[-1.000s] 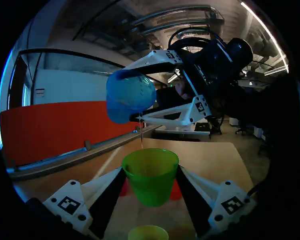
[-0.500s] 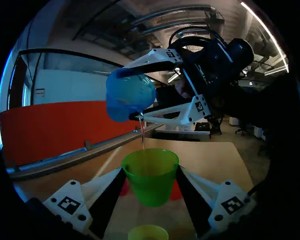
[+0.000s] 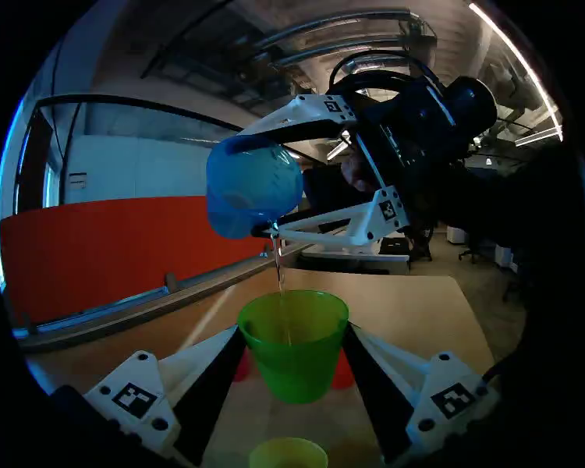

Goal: Pour water

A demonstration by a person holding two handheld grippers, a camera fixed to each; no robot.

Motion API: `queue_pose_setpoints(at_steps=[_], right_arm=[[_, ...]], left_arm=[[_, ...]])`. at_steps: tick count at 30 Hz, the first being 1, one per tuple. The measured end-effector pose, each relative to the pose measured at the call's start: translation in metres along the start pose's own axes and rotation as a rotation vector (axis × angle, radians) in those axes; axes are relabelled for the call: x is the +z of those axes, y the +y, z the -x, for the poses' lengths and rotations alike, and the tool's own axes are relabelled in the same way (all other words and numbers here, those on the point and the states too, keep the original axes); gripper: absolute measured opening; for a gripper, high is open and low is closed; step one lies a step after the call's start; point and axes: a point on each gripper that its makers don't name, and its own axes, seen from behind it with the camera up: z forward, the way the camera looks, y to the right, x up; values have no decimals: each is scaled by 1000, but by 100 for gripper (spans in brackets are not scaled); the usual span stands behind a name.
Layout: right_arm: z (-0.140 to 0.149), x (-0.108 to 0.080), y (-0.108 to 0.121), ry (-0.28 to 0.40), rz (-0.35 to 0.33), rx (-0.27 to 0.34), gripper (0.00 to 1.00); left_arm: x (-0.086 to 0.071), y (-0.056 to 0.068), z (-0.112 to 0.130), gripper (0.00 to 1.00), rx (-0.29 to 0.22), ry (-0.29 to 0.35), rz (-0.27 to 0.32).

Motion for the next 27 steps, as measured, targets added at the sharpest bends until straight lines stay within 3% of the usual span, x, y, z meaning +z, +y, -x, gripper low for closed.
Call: queue_pose_setpoints(at_steps=[27], right_arm=[[2,1,2,-4,2,-46,91]], left_arm=[[0,-1,-2,86,2,2,0]])
